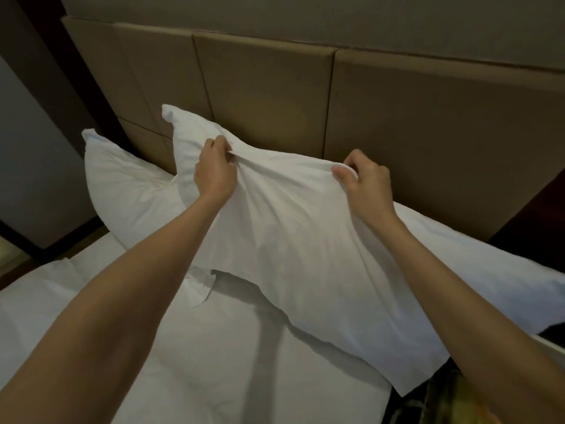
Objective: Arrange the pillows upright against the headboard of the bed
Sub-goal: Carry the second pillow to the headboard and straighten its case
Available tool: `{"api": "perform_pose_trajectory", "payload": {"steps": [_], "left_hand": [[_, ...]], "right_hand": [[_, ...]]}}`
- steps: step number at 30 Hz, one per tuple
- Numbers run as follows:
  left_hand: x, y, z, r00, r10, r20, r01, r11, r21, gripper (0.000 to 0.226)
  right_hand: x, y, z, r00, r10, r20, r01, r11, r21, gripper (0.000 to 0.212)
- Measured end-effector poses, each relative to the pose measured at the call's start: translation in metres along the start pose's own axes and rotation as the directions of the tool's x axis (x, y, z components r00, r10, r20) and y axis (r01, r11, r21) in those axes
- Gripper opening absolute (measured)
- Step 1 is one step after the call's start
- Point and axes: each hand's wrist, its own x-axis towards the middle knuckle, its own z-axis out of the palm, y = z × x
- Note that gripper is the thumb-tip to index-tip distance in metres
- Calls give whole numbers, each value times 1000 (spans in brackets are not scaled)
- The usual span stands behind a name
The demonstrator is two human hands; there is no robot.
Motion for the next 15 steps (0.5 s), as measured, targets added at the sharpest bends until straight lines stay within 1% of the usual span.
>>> {"api": "perform_pose_trajectory", "payload": {"steps": [1,2,3,4,5,6,7,8,9,10,11,12,13,14,15], "left_hand": [[-3,-5,7,998,-47,36,49,998,-31,17],[-8,-12,15,991,-74,111,80,995,-52,22],[-16,-20,24,972,-83,221,100,993,-65,28],[-26,-29,33,933,-83,351,112,992,-65,33],[-37,-37,40,875,-83,477,117,992,-43,39],[-49,-46,46,811,-94,577,118,993,-4,43],[-61,-54,51,753,-118,647,120,992,41,46],[-70,-61,55,712,-139,689,113,990,83,48],[-77,-68,58,683,-152,714,96,988,119,49],[-83,-73,59,667,-156,729,72,987,145,49],[-86,-77,59,660,-154,735,50,986,161,49],[-87,-79,58,662,-149,735,36,985,167,50],[-88,-80,58,671,-145,727,34,986,166,50],[-88,-79,57,685,-142,715,38,986,160,49],[-87,-77,57,700,-141,700,45,987,154,49]], "right_hand": [[2,7,3,1000,16,2,-15,999,-50,22],[1,16,8,999,33,41,-28,992,-126,20],[-3,28,15,992,52,119,-25,976,-216,16],[-11,41,23,973,77,219,-5,951,-309,10],[-22,55,32,940,109,323,29,919,-392,6],[-35,67,40,899,146,414,68,885,-461,11],[-50,78,46,853,195,483,95,854,-512,22],[-63,88,50,818,261,513,79,832,-549,35],[-75,96,53,793,329,513,34,816,-576,47],[-82,101,55,780,383,494,-18,804,-594,55],[-86,105,55,777,404,482,-46,801,-597,55],[-87,105,54,787,383,483,-40,813,-580,48],[-85,103,52,815,322,482,-7,837,-547,38],[-80,98,49,855,245,458,26,860,-510,28],[-70,92,45,899,171,402,50,873,-484,20]]}}
